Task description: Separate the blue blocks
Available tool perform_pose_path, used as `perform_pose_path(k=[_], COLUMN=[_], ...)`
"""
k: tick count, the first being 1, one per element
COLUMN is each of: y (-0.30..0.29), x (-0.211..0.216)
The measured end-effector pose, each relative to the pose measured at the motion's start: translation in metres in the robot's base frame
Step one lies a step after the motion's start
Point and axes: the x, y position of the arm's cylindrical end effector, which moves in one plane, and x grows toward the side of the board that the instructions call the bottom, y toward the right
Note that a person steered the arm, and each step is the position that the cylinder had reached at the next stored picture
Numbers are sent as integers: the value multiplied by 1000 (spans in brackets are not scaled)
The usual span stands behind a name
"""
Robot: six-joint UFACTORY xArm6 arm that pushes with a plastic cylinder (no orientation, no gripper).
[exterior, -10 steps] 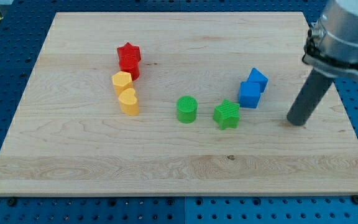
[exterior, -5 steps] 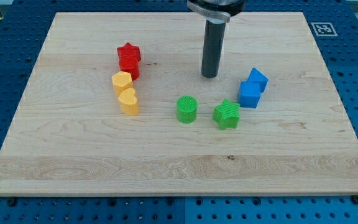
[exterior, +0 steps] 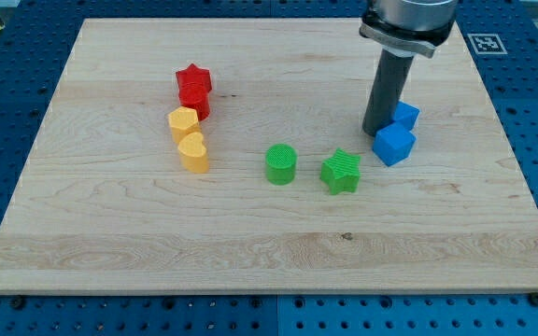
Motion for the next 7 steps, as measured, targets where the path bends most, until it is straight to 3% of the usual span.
perform_pose_path(k=[4, 7], y=[1, -21], x=[53, 6])
